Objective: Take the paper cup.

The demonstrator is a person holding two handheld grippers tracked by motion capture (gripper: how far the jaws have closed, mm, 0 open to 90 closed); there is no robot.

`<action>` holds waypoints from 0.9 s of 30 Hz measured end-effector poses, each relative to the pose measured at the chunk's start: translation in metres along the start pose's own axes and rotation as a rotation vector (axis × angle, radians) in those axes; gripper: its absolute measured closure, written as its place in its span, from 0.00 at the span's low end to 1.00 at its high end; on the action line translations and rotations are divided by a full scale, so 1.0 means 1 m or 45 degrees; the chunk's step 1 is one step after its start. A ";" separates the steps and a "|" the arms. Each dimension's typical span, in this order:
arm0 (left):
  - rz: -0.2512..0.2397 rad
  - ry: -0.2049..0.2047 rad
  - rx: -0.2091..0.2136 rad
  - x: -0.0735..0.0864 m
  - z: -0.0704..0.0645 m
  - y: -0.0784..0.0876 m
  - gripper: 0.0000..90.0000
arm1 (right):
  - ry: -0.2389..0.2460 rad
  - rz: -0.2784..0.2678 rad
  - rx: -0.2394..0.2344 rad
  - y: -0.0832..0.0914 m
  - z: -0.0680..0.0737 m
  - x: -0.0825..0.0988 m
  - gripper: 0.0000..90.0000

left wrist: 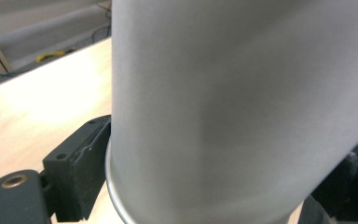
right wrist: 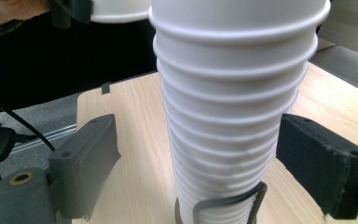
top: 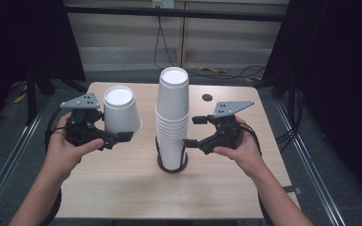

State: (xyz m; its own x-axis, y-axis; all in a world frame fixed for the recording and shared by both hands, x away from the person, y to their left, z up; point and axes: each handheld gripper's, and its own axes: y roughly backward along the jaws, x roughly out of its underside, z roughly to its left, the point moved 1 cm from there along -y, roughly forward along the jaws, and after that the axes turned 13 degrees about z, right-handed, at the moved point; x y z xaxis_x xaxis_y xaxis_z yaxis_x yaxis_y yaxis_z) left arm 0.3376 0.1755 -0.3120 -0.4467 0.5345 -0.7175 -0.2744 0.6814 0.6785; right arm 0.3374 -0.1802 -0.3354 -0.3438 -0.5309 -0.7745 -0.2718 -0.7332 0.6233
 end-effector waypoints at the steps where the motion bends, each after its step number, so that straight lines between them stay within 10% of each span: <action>1: 0.000 0.000 0.000 0.000 0.000 0.000 0.13 | 0.000 0.000 0.000 0.000 0.000 0.000 0.14; 27: 0.158 -0.057 0.070 0.042 -0.025 -0.045 0.13 | 0.070 0.036 -0.121 0.000 0.007 0.034 0.14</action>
State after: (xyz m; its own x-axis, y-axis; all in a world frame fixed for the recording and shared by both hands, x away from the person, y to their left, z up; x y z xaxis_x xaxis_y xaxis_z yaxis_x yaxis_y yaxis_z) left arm 0.3099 0.1552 -0.3687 -0.4356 0.6375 -0.6355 -0.1717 0.6342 0.7539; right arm 0.3195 -0.1958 -0.3611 -0.2995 -0.5726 -0.7632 -0.1757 -0.7531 0.6340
